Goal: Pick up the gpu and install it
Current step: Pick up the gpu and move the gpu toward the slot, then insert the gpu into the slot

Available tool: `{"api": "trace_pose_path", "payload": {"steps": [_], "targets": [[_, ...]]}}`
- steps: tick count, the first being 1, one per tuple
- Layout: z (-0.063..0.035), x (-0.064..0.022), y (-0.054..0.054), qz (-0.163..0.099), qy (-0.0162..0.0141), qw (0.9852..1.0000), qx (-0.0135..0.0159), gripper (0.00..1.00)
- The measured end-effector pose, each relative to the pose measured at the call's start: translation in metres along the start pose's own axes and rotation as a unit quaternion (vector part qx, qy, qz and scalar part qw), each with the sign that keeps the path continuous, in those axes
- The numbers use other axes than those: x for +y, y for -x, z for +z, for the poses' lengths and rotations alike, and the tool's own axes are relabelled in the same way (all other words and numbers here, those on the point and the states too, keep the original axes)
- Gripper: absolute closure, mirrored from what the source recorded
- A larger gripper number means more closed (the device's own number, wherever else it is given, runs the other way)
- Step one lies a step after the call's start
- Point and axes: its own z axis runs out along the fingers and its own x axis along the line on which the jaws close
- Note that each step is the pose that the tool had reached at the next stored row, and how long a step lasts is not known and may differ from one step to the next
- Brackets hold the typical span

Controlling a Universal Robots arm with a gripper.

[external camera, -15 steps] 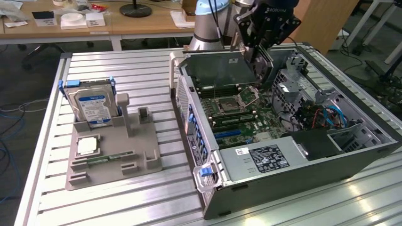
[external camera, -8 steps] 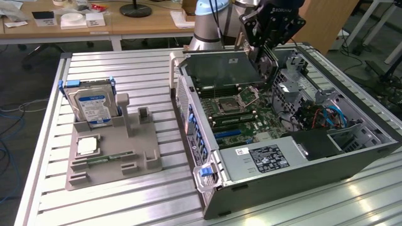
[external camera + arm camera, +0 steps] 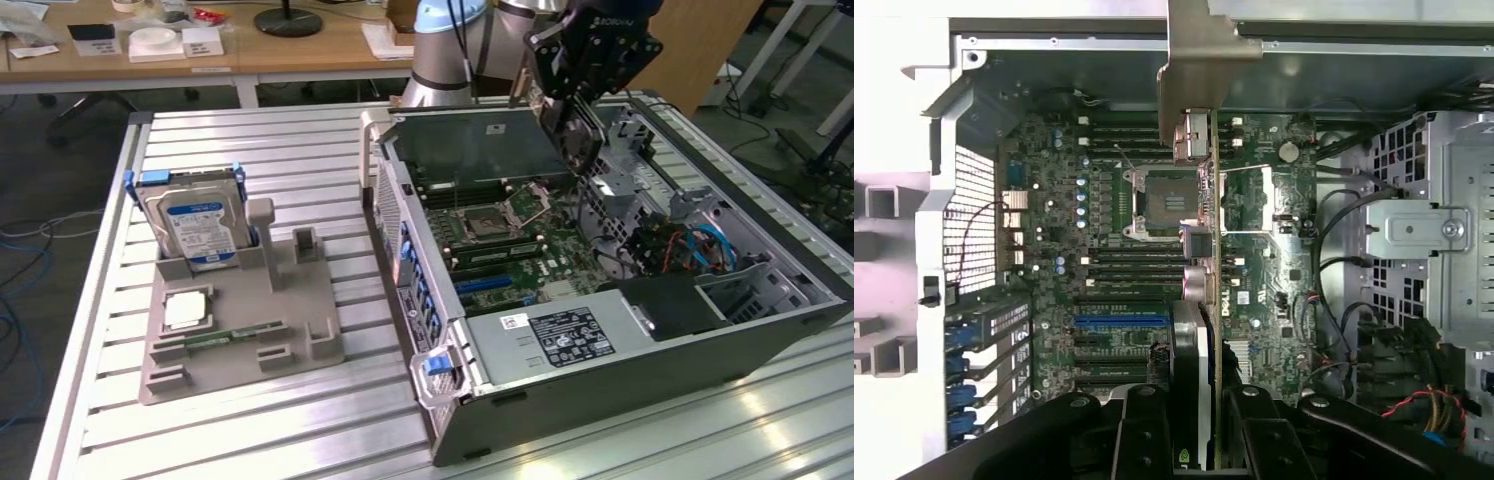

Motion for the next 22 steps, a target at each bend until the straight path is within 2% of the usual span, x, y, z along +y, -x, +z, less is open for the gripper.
{"api": "trace_pose_path", "payload": {"steps": [6, 22], "targets": [[0.0002, 0.0003, 0.0102, 0.0, 0.0, 1.0, 0.0, 0.72], [0.0002, 0.0003, 0.0104, -0.003, 0.0001, 1.0, 0.0002, 0.72]]}}
